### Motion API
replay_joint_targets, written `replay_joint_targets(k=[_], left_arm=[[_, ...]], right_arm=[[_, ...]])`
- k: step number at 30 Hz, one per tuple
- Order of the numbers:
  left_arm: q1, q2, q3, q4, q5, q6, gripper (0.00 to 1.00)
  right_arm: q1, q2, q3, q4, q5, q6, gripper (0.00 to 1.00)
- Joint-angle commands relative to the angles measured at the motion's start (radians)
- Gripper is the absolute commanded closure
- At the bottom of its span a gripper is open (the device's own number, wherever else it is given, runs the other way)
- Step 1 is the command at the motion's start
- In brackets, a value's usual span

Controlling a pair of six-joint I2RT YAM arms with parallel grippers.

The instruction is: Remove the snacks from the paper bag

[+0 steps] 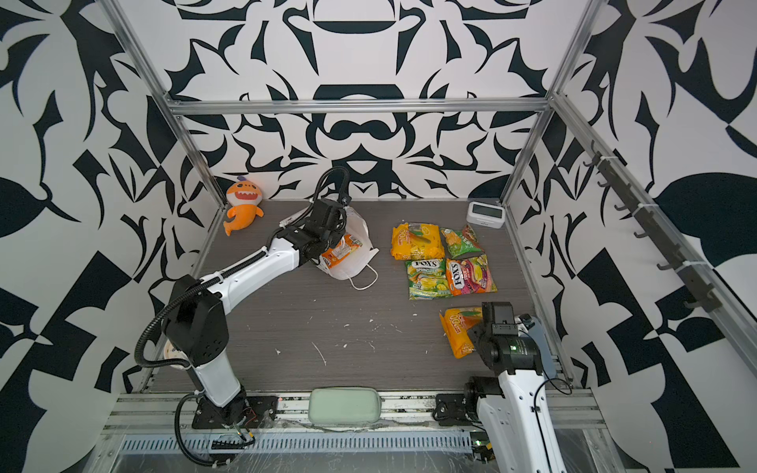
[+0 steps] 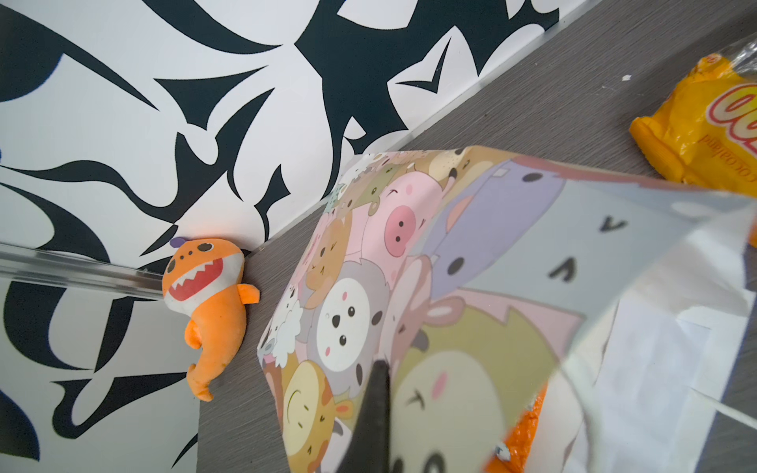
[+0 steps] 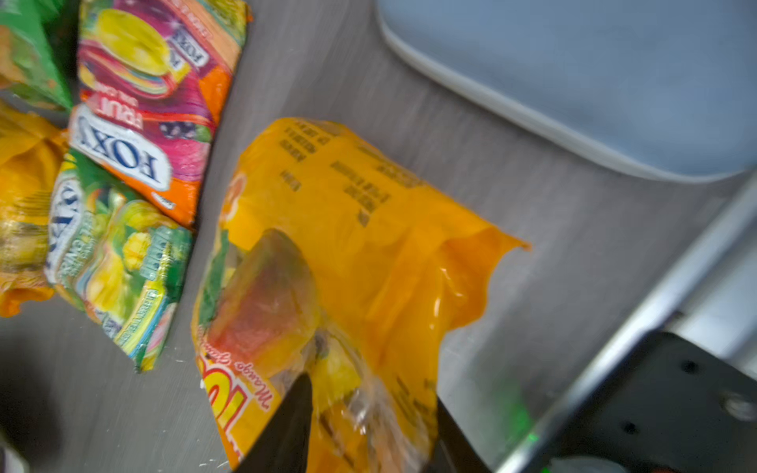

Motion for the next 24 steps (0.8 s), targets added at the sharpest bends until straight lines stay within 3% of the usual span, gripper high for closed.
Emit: replay_joint_targets(k=[1,4,9,24], left_arm=[[0.003,-0.043,-0.004,0.044,0.013,-0.019,1.0],[0.001,-0.03,0.004,0.045,0.025,-0.029,1.0],[0.0,-0.025,0.005,0.053,0.034,-0.037,1.0],[-0.001,-0.007,0.031,0.035,0.022,-0.024,1.0]], right_arm=[[-0.004,-0.004,0.094,-0.126,0.018,0.006,0.41],[-0.004,-0.001,0.108,-0.129,-0.013,-0.012,0.41],[-0.004,0.124,-0.019,0.031,-0.146,-0.03,0.41],[-0.004,0.205,-0.108,0.277,-0.046,-0.084,0.42]])
